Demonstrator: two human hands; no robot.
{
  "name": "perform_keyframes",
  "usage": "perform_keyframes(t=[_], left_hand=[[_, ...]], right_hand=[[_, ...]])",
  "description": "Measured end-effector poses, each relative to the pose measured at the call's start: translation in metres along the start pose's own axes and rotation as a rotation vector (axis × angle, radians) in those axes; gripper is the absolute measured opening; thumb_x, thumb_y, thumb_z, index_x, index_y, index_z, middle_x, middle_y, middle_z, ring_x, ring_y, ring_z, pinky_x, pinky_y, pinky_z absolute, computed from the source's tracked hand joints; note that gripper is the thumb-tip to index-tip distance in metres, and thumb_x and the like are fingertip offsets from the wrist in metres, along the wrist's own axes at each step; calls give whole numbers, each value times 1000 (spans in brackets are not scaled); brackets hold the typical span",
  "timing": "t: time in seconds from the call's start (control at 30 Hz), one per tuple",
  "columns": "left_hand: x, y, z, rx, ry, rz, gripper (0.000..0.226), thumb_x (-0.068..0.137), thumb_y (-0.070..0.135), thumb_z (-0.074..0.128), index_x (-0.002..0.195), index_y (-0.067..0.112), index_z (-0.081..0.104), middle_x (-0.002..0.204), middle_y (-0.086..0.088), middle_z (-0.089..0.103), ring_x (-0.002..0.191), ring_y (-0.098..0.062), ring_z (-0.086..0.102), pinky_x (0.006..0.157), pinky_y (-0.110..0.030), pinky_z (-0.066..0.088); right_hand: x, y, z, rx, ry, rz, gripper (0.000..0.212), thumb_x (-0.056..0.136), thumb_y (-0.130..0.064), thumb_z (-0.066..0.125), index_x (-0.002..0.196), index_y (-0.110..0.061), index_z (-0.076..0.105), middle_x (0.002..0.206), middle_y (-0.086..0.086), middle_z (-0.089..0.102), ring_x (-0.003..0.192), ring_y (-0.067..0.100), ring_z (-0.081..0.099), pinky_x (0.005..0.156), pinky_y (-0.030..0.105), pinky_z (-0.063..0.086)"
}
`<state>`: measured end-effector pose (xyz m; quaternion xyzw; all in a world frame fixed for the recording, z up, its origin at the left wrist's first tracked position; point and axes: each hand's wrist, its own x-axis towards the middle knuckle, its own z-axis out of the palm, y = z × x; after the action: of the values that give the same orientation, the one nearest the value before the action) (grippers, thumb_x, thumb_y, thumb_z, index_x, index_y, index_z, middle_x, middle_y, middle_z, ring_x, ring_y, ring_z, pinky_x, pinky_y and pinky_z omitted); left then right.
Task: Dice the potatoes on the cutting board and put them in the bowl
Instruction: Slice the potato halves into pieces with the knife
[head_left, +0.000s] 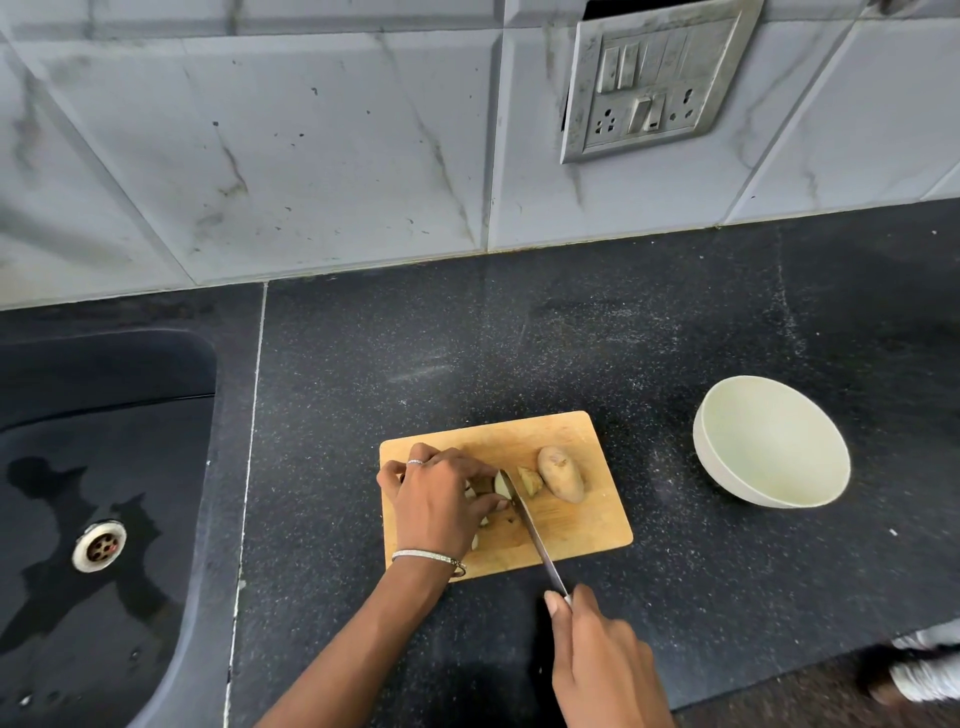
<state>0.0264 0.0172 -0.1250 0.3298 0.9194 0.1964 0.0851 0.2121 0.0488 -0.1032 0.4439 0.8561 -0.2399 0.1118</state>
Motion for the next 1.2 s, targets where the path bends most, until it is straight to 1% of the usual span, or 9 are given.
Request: perform_keyframes(t=[0.17, 0.3, 0.43, 0.53, 0.67, 0.77, 0.97, 1.07, 1.2], left_hand=[[-2, -1, 0, 16, -8, -15, 31, 73, 58, 69, 100, 44, 69, 104, 23, 64, 108, -8, 40, 87, -37, 14], [-3, 0, 1, 24, -11, -23, 25, 76, 56, 68, 98, 46, 69, 105, 24, 64, 107, -7, 40, 87, -38, 16], [-2, 0, 1, 16, 5, -15, 22, 75, 53, 70, 95, 44, 70, 101, 24, 65, 105, -7, 40, 85, -37, 16], [-1, 0, 1, 9, 23, -8, 20, 75, 52, 71, 93, 44, 71, 97, 23, 66, 103, -7, 41, 82, -34, 13], [0, -1, 2, 22, 16, -8, 19, 75, 53, 70, 92, 44, 71, 95, 23, 65, 103, -7, 41, 86, -37, 16], [0, -1, 3, 17, 4, -14, 17, 75, 52, 70, 90, 44, 72, 93, 24, 66, 104, -6, 41, 86, -37, 16], [2, 1, 2, -6, 6, -15, 11, 74, 47, 73, 82, 40, 73, 88, 24, 65, 104, -4, 40, 82, -33, 10], [2, 0, 2, -7, 7, -13, 11, 73, 47, 73, 80, 39, 73, 87, 24, 65, 104, -4, 40, 82, -33, 10], [2, -4, 1, -37, 20, -20, 11, 69, 46, 76, 77, 39, 72, 87, 24, 65, 104, -4, 42, 89, -38, 16]], right_hand=[[7, -6, 3, 60, 52, -50, 33, 99, -53, 15, 95, -28, 36, 75, -5, 52, 85, 21, 66, 59, 30, 40], [11, -7, 2, 60, 50, -58, 34, 100, -51, 18, 101, -26, 40, 88, -1, 63, 90, 26, 67, 60, 33, 40], [12, -9, 1, 47, 28, -54, 36, 100, -51, 16, 105, -26, 42, 96, 0, 65, 94, 26, 66, 61, 33, 39], [11, -10, 3, 57, 27, -52, 36, 100, -51, 16, 105, -25, 42, 94, 0, 65, 93, 26, 66, 62, 33, 40], [12, -10, 4, 75, 27, -48, 36, 100, -51, 17, 102, -25, 41, 91, 0, 63, 92, 26, 66, 61, 33, 40], [12, -13, 5, 68, 11, -39, 36, 100, -51, 16, 102, -25, 41, 93, 0, 62, 94, 26, 65, 63, 33, 43], [20, -19, 8, 48, -20, 6, 39, 101, -49, 20, 109, -22, 46, 106, 3, 64, 104, 29, 62, 72, 38, 47], [20, -20, 10, -12, 2, -4, 39, 102, -47, 19, 113, -21, 46, 107, 3, 66, 104, 28, 63, 70, 36, 46], [19, -21, 12, -133, 30, -60, 38, 104, -44, 19, 119, -18, 42, 108, 3, 69, 104, 26, 66, 72, 36, 51]])
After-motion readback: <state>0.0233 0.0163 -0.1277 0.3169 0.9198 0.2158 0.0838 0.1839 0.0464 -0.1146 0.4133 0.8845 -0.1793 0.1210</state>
